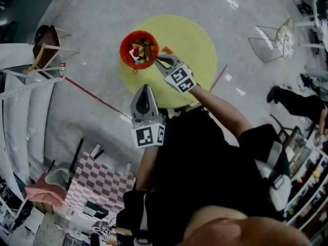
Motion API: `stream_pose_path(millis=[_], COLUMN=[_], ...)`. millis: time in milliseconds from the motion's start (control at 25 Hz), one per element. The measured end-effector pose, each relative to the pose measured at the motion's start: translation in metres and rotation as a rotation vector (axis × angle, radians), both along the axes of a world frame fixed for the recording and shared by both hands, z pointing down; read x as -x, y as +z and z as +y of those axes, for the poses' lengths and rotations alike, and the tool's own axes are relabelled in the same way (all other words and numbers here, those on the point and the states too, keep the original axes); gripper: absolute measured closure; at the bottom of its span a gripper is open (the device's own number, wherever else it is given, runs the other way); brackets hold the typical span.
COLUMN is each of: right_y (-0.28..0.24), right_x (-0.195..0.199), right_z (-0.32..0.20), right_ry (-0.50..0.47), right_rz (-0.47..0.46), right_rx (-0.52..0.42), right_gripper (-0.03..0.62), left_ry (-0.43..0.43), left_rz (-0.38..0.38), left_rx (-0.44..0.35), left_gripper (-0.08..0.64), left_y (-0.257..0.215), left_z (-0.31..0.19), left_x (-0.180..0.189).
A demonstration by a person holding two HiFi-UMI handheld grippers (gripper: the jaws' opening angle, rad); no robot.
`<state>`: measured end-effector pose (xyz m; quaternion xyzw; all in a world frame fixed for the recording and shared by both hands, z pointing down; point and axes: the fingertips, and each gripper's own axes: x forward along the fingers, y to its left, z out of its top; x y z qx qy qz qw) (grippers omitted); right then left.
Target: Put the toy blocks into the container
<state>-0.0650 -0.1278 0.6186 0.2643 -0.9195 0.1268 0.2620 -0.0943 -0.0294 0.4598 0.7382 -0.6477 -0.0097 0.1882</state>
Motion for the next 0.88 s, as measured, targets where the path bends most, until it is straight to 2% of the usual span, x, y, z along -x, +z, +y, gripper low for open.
stream_pose_path(millis=[80,240,560,680,800,880], right_y=[0.005,0.036,0.134,0.161,0.183,0.195], right_x=[-0.013,-0.037,-0.084,-0.096,-0.102,-0.106], right_z=[0.001,0.007,0.020,0.014,0.006,-0.001], right_ry=[0.030,0.077,0.160,0.192,0.210,0.219], right_rz=[-0.001,0.035,0.240,0.309,0.371,0.406], right_rx=[0.018,0.093,0.317,0.346,0.351,0.350], right_gripper=[0.590,0.594,0.594,0.592,0.492,0.479], left_ry=[-0.003,0.023,0.043,0.061,0.064,0.065], left_rz=[0.009,-0.015,0.008,-0.005,-0.004,-0.004], left_rx=[-0.001,0.003,0.009,0.014,0.019,0.022], left_gripper=[0.575,0.575,0.575,0.575,0.575,0.575], left_y=[-0.001,0.006,0.009,0.011,0.013,0.014], left_z=[-0.001,0.000,-0.004,-0.002,-0.001,0.000], left_x=[0.000,0.001,-0.006,-0.007,-0.004,-0.002])
